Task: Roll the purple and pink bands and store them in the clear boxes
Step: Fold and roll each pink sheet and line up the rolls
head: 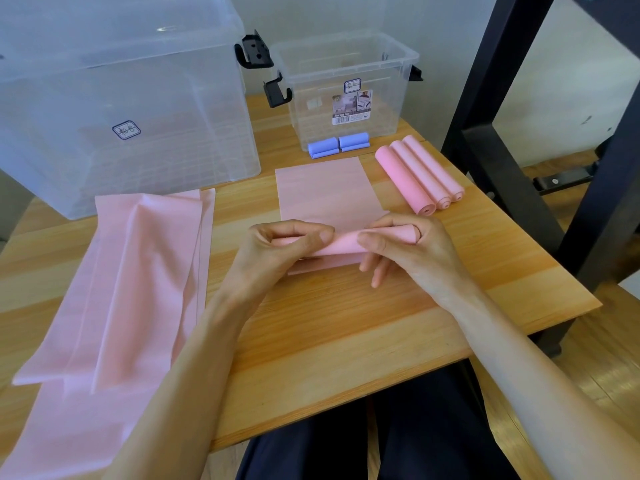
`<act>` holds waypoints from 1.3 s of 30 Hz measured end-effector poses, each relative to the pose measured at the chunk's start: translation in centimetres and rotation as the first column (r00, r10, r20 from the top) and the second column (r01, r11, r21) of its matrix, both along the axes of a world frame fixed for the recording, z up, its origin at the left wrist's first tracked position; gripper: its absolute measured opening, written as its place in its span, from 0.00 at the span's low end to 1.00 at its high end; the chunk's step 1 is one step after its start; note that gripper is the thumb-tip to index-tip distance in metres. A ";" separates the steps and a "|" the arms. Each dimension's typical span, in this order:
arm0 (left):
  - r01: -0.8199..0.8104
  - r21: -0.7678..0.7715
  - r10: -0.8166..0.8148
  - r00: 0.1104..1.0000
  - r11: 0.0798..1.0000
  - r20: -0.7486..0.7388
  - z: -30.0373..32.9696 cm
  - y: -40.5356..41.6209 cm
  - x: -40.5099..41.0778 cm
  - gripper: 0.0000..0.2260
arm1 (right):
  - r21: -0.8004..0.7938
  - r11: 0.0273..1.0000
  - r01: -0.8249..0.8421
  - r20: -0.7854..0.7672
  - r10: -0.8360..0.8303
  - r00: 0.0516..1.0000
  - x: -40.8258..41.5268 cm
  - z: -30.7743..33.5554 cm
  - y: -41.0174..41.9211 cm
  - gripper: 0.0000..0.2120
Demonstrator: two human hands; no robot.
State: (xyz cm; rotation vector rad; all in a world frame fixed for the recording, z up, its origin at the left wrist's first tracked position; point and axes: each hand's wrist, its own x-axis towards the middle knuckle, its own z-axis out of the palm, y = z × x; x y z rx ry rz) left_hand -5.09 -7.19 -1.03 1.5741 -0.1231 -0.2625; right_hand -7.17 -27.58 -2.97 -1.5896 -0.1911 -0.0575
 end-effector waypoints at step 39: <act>-0.021 -0.001 0.021 0.998 1.000 -0.056 0.1 -0.2 -0.1 0.13 | -0.061 0.998 0.009 -0.012 -0.010 1.000 0.0 0.2 0.1 0.16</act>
